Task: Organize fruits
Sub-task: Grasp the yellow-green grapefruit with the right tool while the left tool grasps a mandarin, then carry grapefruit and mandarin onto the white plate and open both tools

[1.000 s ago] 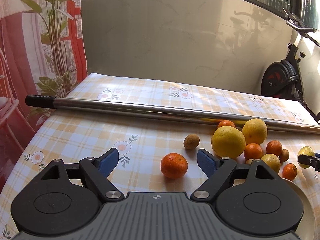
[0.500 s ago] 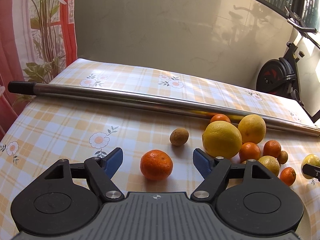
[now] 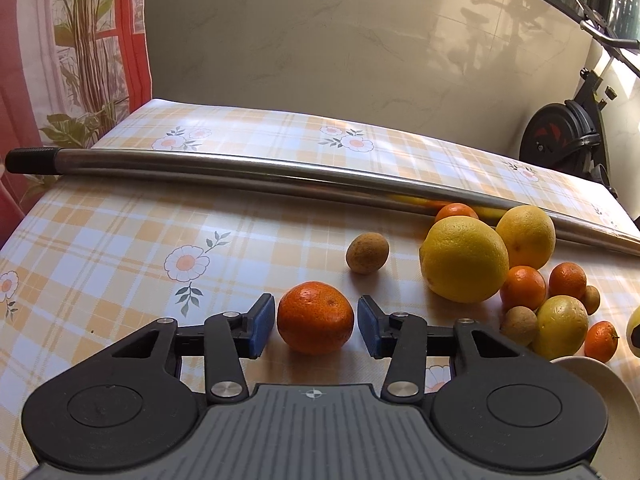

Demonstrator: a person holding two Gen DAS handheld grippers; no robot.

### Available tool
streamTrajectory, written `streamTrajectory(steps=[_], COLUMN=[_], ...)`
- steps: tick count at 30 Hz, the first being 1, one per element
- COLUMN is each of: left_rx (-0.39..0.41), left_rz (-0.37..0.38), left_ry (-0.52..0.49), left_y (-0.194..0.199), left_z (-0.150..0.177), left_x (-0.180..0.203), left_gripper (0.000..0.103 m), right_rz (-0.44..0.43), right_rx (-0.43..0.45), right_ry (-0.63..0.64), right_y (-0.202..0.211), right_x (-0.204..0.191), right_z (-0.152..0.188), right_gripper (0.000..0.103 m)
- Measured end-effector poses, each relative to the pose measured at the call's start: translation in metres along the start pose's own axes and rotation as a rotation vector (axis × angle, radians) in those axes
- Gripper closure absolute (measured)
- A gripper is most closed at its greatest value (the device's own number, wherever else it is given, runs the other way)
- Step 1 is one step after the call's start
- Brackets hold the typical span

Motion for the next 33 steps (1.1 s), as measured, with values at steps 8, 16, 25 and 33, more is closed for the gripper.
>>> streamTrajectory(steps=[8, 16, 25, 33], left_rx=[-0.012, 0.013, 0.084, 0.094], left_rz=[0.008, 0.037, 0.090, 0.169], left_ry=[-0.009, 0.014, -0.022, -0.087], left_y=[0.011, 0.043, 0.095, 0.109], left_z=[0.007, 0.016, 0.030, 0.048], left_x=[0.000, 0.003, 0.037, 0.075], left_gripper=[0.062, 0.062, 0.062, 0.062], right_rz=[-0.019, -0.045, -0.086, -0.124], right_rx=[0.000, 0.002, -0.013, -0.052], right_ry=[-0.004, 0.006, 0.060, 0.126], right_y=[0.007, 0.020, 0.044, 0.064], right_x=[-0.002, -0.011, -0.030, -0.052], right_z=[0.004, 0.009, 0.024, 0.047], right_gripper=[0.060, 0.060, 0.060, 0.060])
Point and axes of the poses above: each gripper's, at about its wrist camera, not at the fingertips, and y roughly against the way its jaws point, x to its right, z to its underside, the point moved 2 cm from there along -y, roughly the way its jaws point, and after that the axes turned 9 degrees about -y, right-handed, at the moved point
